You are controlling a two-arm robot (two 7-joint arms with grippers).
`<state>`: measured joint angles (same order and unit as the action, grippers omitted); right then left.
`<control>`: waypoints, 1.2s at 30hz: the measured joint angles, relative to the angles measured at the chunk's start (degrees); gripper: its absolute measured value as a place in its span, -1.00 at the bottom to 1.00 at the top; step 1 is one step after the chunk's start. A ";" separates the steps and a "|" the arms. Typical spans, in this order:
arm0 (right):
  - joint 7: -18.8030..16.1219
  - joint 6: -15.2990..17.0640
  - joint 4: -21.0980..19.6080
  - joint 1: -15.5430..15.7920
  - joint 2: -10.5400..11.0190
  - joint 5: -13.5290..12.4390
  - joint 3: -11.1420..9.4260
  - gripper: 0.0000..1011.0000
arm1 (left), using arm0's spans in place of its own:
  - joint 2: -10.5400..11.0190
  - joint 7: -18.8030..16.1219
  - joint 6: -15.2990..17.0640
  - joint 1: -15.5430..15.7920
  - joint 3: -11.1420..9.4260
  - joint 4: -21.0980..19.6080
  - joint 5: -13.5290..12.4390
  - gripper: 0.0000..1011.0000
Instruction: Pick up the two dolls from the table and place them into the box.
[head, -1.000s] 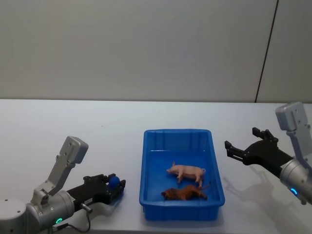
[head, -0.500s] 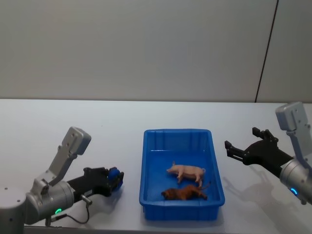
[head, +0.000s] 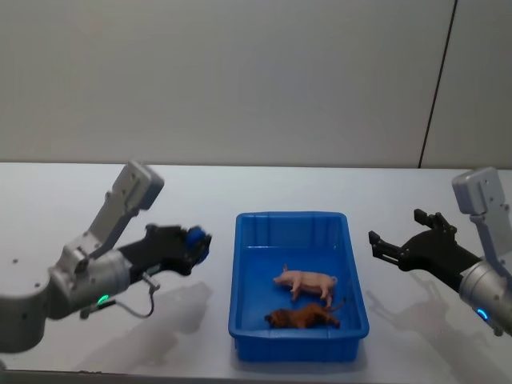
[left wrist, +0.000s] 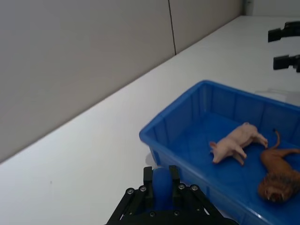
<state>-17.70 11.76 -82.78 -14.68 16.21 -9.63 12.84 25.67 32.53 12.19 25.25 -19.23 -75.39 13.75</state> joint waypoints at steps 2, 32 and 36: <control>0.00 0.00 0.00 0.00 0.00 0.00 0.00 0.98 | -0.54 0.49 -0.77 0.98 -0.14 0.59 -0.47 -0.63; 0.00 0.00 0.00 0.00 0.00 0.00 0.00 0.98 | -12.34 11.03 -16.48 17.13 -5.58 20.92 -2.27 0.36; 0.01 0.00 0.00 0.00 0.00 0.00 0.00 0.98 | -11.93 9.89 -16.64 16.06 -5.89 18.96 -2.05 0.58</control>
<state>-17.69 11.76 -82.78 -14.68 16.21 -9.63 12.84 13.73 42.42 -4.45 41.31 -25.11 -56.43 11.70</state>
